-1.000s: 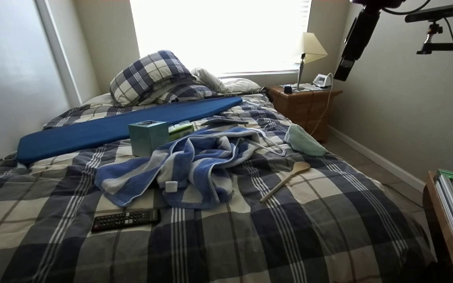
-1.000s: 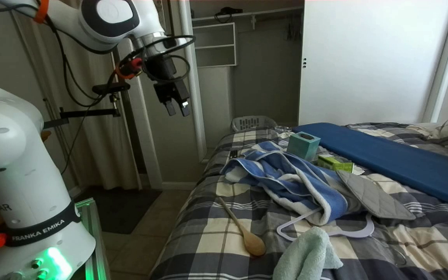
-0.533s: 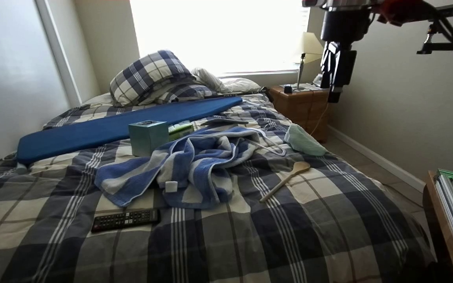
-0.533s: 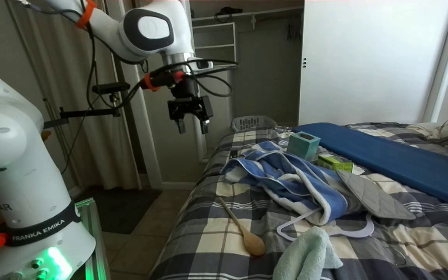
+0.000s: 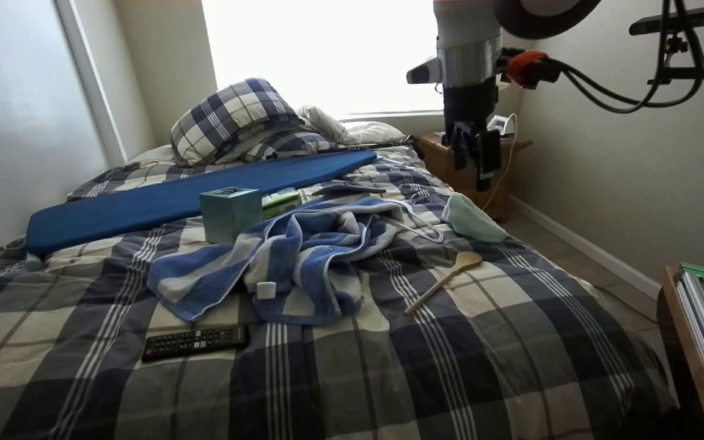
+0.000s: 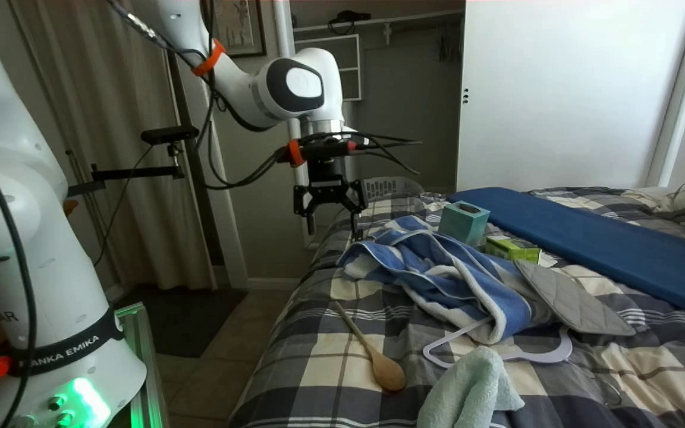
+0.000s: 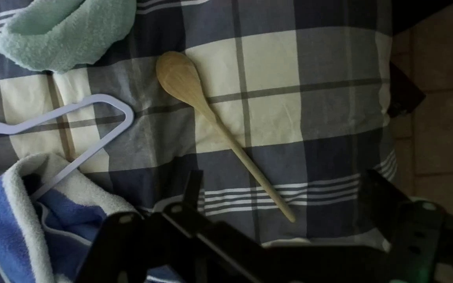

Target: Put the wooden spoon in the blue box.

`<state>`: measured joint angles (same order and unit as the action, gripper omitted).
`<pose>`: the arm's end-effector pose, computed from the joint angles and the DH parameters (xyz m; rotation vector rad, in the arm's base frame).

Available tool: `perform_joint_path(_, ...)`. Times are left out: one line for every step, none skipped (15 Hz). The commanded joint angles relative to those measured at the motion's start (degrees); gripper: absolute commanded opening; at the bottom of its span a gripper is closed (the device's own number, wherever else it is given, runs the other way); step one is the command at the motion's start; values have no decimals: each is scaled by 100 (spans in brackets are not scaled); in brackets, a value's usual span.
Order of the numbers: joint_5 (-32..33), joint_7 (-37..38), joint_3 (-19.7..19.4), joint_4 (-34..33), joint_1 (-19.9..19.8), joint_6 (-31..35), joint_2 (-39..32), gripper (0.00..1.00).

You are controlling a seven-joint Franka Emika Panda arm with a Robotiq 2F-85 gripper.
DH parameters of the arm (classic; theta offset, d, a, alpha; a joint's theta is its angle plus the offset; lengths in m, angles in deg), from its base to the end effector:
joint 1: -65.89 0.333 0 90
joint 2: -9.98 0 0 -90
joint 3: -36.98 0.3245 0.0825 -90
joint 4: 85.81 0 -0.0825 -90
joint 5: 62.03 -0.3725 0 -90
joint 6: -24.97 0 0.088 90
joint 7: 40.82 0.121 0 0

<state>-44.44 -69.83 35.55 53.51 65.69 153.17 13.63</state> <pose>0.4533 -0.0252 0.3232 2.7740 0.9883 -0.2728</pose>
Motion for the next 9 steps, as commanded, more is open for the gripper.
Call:
perform_joint_path(110,-80,-16,-143,-48,25,-222,100)
perform_joint_path(129,-95,-26,-226,-79,32,-377,100)
perform_joint_path(129,-91,-25,-234,-82,32,-419,100)
perform_joint_path(128,-90,-22,-234,-76,32,-416,100)
perform_joint_path(128,-88,-16,-231,-68,31,-392,100)
perform_joint_path(127,-86,-7,-228,-61,30,-362,100)
perform_joint_path(127,-86,-5,-228,-58,30,-346,100)
perform_joint_path(127,-86,-6,-227,-59,30,-342,100)
perform_joint_path(127,-86,-6,-227,-59,30,-340,100)
